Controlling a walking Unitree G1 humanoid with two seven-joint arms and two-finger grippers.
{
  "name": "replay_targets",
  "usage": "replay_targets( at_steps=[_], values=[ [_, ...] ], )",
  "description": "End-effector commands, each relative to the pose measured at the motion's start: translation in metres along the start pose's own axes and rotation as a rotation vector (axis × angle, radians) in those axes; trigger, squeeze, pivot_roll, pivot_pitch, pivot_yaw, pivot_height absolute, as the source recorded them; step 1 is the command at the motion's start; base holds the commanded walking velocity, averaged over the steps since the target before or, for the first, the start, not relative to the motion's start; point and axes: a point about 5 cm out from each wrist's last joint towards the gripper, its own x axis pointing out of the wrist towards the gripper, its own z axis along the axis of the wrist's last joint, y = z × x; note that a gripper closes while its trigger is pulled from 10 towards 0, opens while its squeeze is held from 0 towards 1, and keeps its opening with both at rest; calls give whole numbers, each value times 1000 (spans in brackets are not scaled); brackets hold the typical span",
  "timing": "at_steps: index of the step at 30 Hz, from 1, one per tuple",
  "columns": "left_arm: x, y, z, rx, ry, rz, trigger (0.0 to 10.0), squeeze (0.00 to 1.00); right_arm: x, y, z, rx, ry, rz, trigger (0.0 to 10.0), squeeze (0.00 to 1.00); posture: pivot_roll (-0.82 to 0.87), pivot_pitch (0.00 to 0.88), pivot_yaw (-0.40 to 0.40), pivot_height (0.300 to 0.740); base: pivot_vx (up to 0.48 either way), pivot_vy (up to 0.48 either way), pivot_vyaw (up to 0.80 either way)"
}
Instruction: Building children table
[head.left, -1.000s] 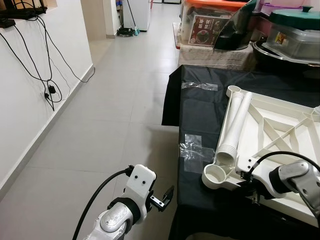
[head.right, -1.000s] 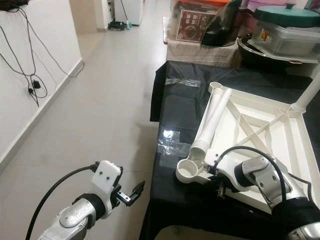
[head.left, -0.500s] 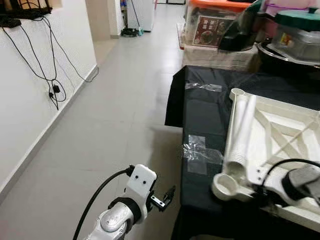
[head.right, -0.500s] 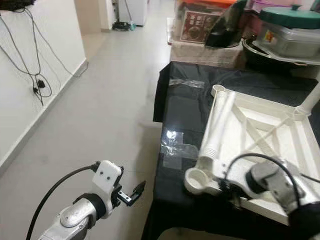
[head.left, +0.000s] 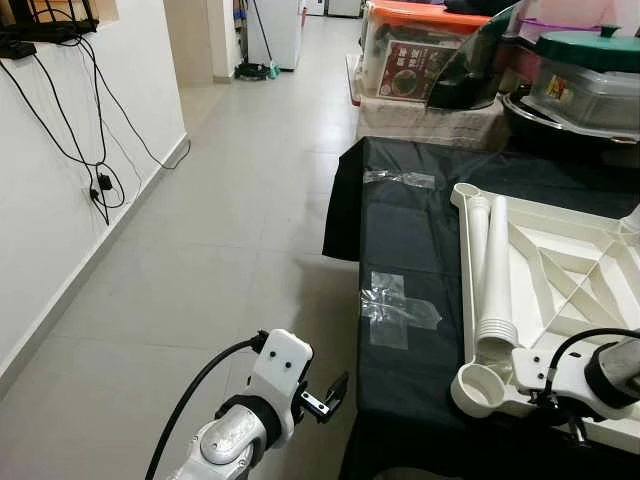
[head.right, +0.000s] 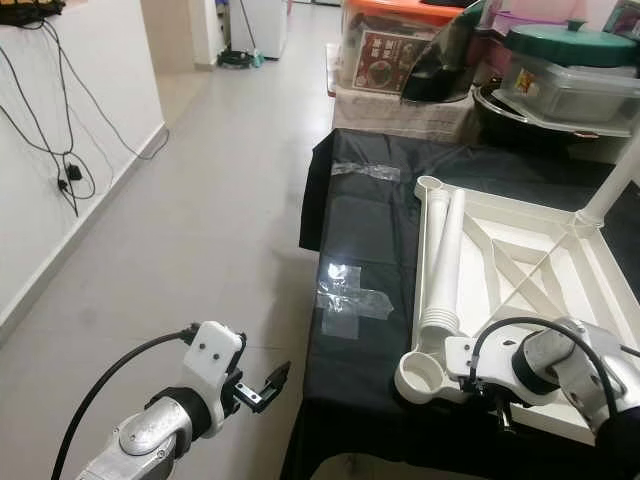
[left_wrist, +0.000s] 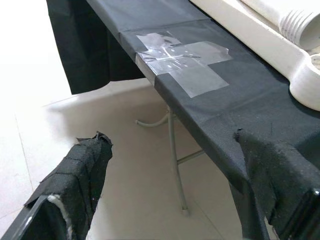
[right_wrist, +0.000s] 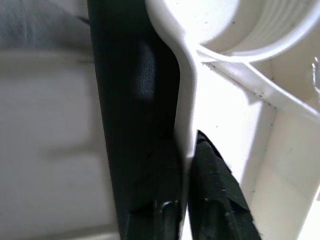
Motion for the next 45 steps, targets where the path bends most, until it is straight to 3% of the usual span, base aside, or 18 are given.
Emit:
replay_targets(
  at_steps=[1,4,5,8,9,10,11,14,17,20,23,28,30,31,33,37,39,45],
  values=[
    [1,-1,-3,4,18,2,10000,0,7,1,-11,-10,85,-26,10000,686,127,34,-72,740,0,0,0],
    [1,0,-3,4,18,2,10000,0,6,1,-12,-12,87,-26,10000,686,127,34,-72,740,0,0,0],
    [1,0,-3,4,18,3,10000,0,3,1,-12,-7,84,-10,10000,1000,125,39,-72,740,0,0,0],
    [3,0,-3,5,18,4,10000,0,-10,-3,-13,7,74,-42,10000,1000,122,37,-71,740,0,0,0],
    [4,0,-3,6,18,4,10000,0,-15,-3,-15,14,78,-44,10000,216,118,31,-67,740,0,0,0],
    [4,0,-3,6,18,4,10000,0,-15,-3,-15,14,78,-44,10000,216,118,31,-67,740,0,0,0],
    [4,1,-4,6,18,4,10000,0,-20,-3,-16,21,77,-43,10000,0,118,31,-67,740,0,0,0],
    [6,1,-4,6,17,4,10000,0,-30,-3,-17,33,61,-46,10000,0,118,25,-66,740,0,0,0],
    [8,3,-4,10,16,8,10000,0,-58,-6,-12,45,-19,-80,10000,0,118,13,-65,740,0,0,0],
    [8,4,-5,13,16,10,10000,0,-67,-8,-10,51,-61,-101,10000,0,117,8,-64,740,0,0,0],
    [10,5,-5,31,16,9,10000,0,-100,-8,6,53,-277,-147,10000,0,114,0,-58,740,0,0,0],
    [11,5,-6,44,14,5,10000,0,-118,-7,19,45,-435,-172,10000,0,110,0,-52,740,0,0,0],
    [12,6,-6,61,14,4,10000,0,-128,-11,34,71,-600,-250,10000,0,112,0,-47,740,0,-463,0],
    [12,6,-6,61,14,4,10000,0,-128,-11,34,71,-600,-250,10000,0,112,0,-47,740,0,-480,0],
    [13,7,-8,70,18,3,10000,0,-122,-26,40,152,-707,-437,10000,0,117,0,-47,740,0,-480,0],
    [13,8,-9,72,21,4,10000,0,-111,-39,43,251,-767,-605,10000,0,121,0,-48,740,0,-480,0],
    [14,9,-10,77,22,6,10000,0,-94,-48,49,424,-850,-742,10000,0,127,0,-45,740,0,-480,0],
    [14,10,-10,81,25,5,10000,0,-71,-50,66,550,-913,-854,10000,0,129,0,-43,740,0,-480,0]
  ],
)
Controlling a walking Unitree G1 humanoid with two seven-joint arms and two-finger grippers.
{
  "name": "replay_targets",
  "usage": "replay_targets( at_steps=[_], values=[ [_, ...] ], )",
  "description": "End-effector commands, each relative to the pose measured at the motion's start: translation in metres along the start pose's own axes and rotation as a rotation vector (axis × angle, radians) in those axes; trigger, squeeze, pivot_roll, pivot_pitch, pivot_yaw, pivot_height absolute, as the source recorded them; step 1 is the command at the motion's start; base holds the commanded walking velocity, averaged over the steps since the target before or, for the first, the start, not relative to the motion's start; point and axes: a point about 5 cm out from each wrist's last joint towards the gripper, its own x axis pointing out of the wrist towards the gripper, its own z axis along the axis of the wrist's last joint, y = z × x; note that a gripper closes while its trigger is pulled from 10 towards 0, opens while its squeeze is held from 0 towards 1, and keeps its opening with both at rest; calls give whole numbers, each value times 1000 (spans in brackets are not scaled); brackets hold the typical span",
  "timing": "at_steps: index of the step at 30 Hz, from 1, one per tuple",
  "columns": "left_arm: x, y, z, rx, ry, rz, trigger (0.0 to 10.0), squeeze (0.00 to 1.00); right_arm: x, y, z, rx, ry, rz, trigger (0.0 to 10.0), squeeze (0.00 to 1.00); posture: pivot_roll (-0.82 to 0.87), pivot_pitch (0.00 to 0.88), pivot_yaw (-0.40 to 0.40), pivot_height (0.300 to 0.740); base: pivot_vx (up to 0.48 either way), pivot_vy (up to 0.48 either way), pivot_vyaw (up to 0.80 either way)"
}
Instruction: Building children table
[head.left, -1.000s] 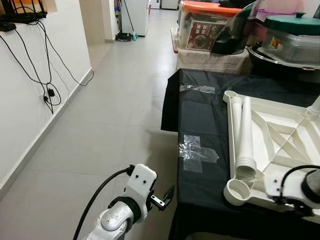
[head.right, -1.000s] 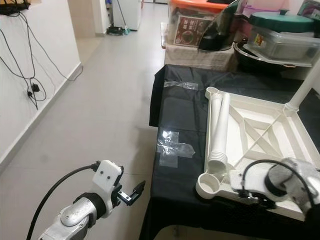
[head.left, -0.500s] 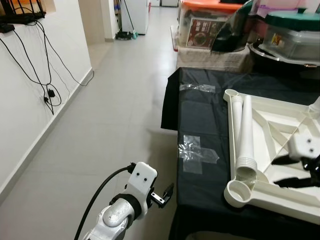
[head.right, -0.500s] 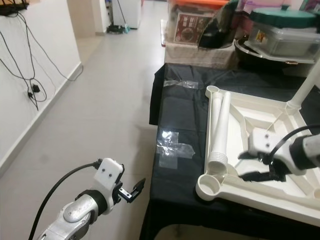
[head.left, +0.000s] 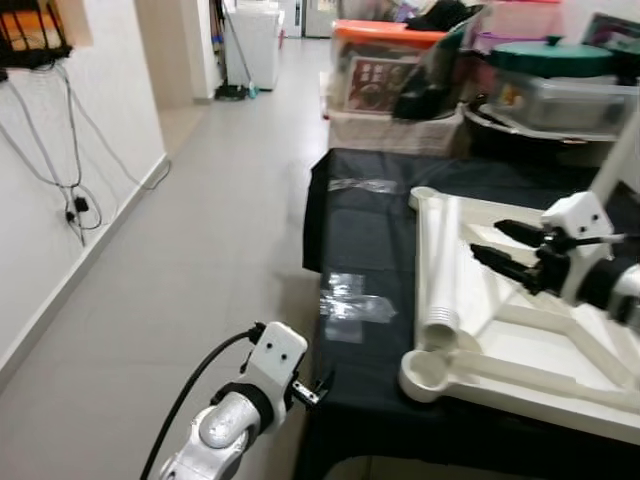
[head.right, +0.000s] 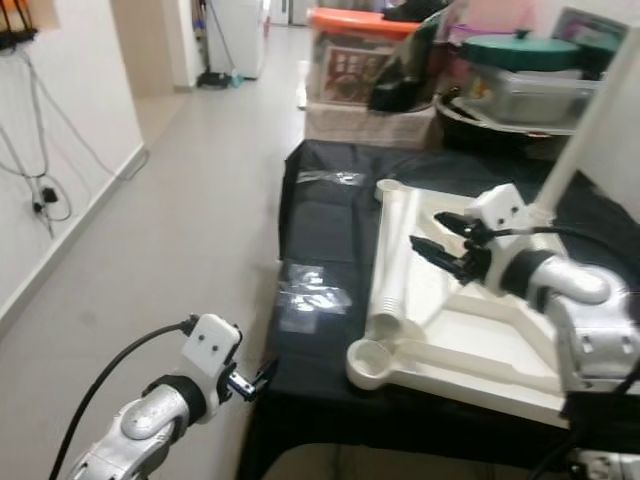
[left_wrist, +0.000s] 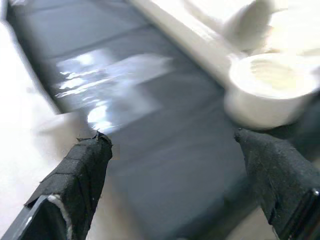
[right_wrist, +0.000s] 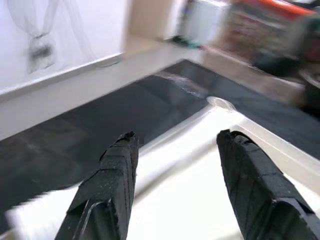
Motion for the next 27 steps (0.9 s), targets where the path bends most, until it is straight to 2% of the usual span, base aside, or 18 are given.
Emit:
replay_targets(
  at_steps=[1,3,4,5,6,8,10,20,24,27],
  values=[
    [0,3,-2,12,9,8,10000,0,1,2,4,-21,-14,-29,10000,0,129,0,-43,740,0,-480,0],
    [0,4,-3,5,15,10,10000,0,9,19,2,-3,-56,-81,10000,0,134,0,-44,740,0,-161,0],
    [0,4,-3,5,15,10,10000,0,9,19,2,-3,-56,-81,10000,0,134,0,-44,740,0,0,0],
    [0,5,-4,-5,19,18,10000,0,13,31,0,36,-80,-82,10000,0,135,0,-43,740,0,0,0],
    [0,5,-4,-5,19,18,10000,0,13,31,0,36,-80,-82,10000,0,135,0,-43,740,0,0,0],
    [1,7,-4,-12,20,27,10000,0,18,53,-4,125,-113,-93,10000,0,137,0,-42,740,0,0,0],
    [1,8,-3,-13,13,30,10000,0,21,68,-6,169,-133,-114,10000,0,137,0,-42,740,0,0,0],
    [2,8,2,-35,-20,42,10000,0,24,105,-11,148,-125,-114,10000,0,132,0,-48,740,0,0,0],
    [3,8,3,-44,-26,38,10000,0,25,113,-14,136,-110,-118,10000,0,130,0,-49,740,0,0,0],
    [9,9,8,-72,-51,12,10000,0,23,119,-18,53,-83,-168,10000,0,129,0,-48,740,0,0,0]
  ],
)
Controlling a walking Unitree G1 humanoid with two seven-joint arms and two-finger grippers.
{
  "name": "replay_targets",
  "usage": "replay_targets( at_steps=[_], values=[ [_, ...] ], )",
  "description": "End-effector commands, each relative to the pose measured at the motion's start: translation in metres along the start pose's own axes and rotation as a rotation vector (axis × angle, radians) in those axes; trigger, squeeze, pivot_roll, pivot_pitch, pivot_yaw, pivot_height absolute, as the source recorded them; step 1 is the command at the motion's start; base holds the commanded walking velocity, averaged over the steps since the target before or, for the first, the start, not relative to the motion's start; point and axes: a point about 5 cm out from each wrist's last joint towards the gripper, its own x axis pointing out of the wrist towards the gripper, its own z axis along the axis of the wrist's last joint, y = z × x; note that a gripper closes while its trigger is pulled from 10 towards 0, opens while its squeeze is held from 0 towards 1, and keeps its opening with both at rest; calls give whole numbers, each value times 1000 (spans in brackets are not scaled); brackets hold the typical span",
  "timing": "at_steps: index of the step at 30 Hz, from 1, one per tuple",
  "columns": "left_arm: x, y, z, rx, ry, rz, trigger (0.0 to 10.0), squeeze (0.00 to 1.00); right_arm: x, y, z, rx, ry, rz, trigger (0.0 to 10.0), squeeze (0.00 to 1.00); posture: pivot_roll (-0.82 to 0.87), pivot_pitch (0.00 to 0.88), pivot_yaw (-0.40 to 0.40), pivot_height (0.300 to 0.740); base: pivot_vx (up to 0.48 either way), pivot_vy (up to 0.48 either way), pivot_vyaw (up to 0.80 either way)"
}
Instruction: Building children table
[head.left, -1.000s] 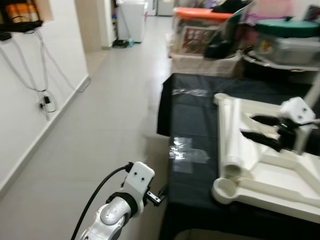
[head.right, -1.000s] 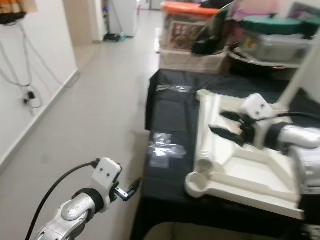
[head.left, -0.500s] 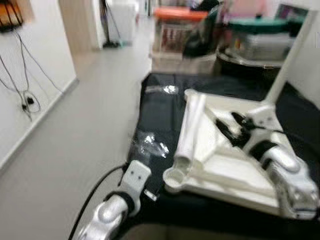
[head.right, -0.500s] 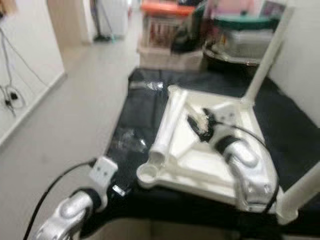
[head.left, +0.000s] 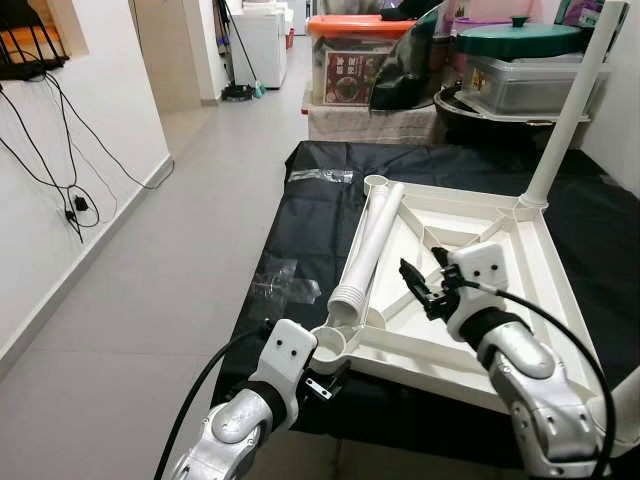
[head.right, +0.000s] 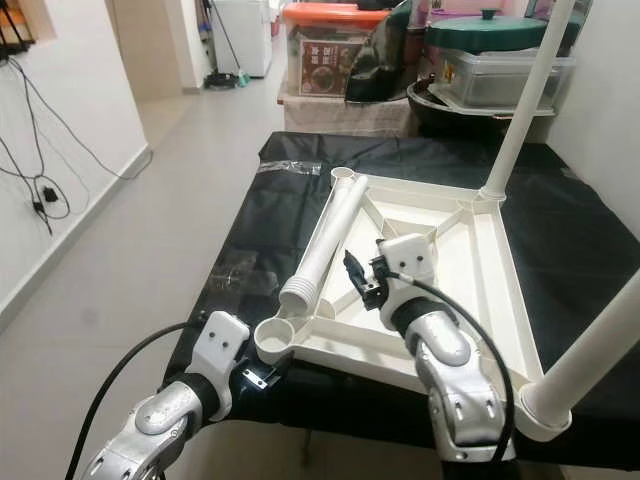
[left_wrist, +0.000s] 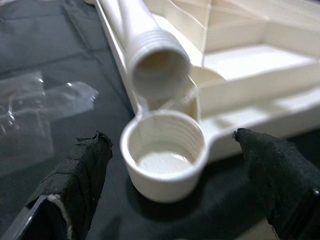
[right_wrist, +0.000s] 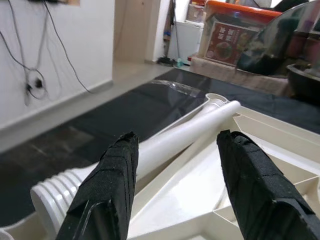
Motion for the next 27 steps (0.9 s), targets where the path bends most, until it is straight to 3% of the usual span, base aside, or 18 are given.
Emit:
replay_targets(
  at_steps=[1,5,10,16,19,23,25,26,27],
  values=[
    [5,3,0,-8,0,-10,10000,0,-1,0,0,-37,1,-46,10000,0,129,0,-48,740,0,0,0],
    [6,4,1,-7,0,-12,10000,0,-2,0,0,-41,6,-65,10000,0,129,0,-48,740,0,0,0],
    [-8,9,-1,21,3,33,10000,0,-8,19,-5,55,42,109,10000,0,128,0,-48,740,0,0,0],
    [-16,13,-3,22,10,63,10000,0,-9,31,-6,67,41,151,10000,0,133,0,-51,740,0,0,0],
    [-25,19,-4,25,17,103,10000,0,-8,40,-11,36,69,162,10000,0,136,0,-55,740,0,0,0],
    [-40,43,-16,49,101,230,10000,0,0,51,-18,-4,118,134,10000,16,148,7,-66,740,0,0,0],
    [-42,46,-18,47,112,248,10000,0,1,53,-18,-8,123,138,10000,16,148,7,-66,740,0,0,0],
    [-44,47,-18,50,111,252,10000,0,3,56,-18,-5,123,156,10000,1000,152,12,-68,740,0,0,0],
    [-44,47,-17,53,110,252,10000,0,3,58,-18,-1,123,170,10000,1000,152,12,-68,740,0,0,0]
  ],
)
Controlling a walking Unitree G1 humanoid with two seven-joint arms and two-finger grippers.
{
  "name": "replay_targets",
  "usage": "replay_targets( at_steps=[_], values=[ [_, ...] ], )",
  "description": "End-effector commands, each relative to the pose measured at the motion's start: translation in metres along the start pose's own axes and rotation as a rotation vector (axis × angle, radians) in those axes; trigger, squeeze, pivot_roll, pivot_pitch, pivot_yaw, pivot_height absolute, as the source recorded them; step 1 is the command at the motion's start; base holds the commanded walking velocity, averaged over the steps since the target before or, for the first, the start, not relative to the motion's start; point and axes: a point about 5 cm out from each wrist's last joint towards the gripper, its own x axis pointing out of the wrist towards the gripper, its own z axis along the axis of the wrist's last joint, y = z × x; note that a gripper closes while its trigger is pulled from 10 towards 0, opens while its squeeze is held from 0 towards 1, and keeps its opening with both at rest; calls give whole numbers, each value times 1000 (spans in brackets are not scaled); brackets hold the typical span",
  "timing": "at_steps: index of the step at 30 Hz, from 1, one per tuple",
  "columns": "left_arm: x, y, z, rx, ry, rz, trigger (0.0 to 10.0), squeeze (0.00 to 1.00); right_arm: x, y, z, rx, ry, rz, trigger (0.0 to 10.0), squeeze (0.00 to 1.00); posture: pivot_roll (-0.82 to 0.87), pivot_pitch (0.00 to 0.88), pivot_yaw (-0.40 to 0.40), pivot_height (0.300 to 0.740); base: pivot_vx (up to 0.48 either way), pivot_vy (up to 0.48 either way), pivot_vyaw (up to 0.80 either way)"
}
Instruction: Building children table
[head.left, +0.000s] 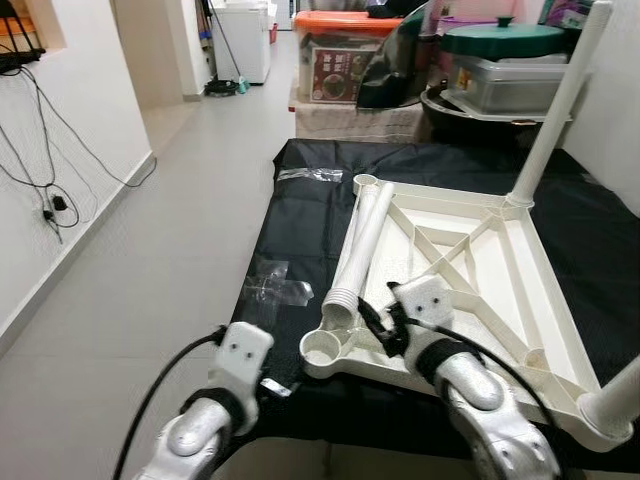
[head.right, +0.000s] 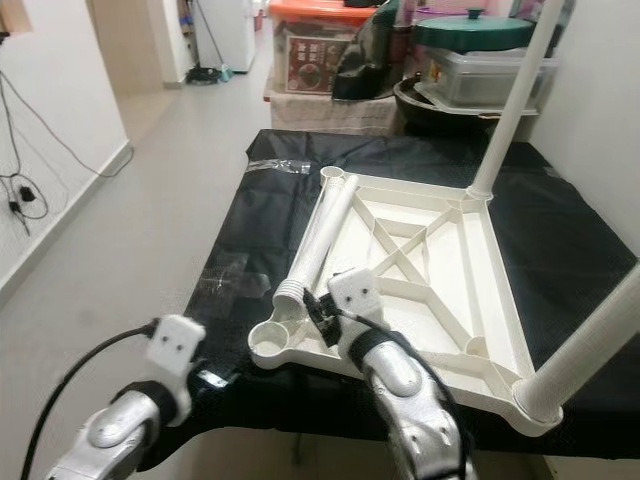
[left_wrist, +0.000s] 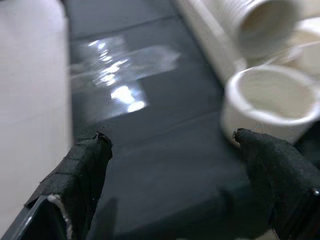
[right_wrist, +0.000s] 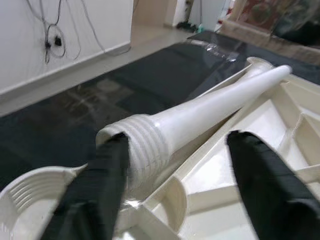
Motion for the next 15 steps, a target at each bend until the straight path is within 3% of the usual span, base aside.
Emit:
replay_targets(
  at_steps=[1,4,5,15],
  values=[
    [-1,1,-2,6,16,7,10000,0,2,4,-1,1,13,15,10000,1000,152,12,-68,740,0,0,0],
    [-2,1,1,3,3,2,10000,0,6,7,2,-20,12,19,10000,1000,154,17,-73,740,0,0,0],
    [-3,-2,2,-5,-1,-8,10000,0,8,11,4,-36,7,26,10000,0,154,20,-76,740,0,0,0],
    [-7,-10,5,-9,-9,-39,10000,0,11,23,6,-97,10,75,10000,0,147,34,-76,740,0,0,0]
  ],
)
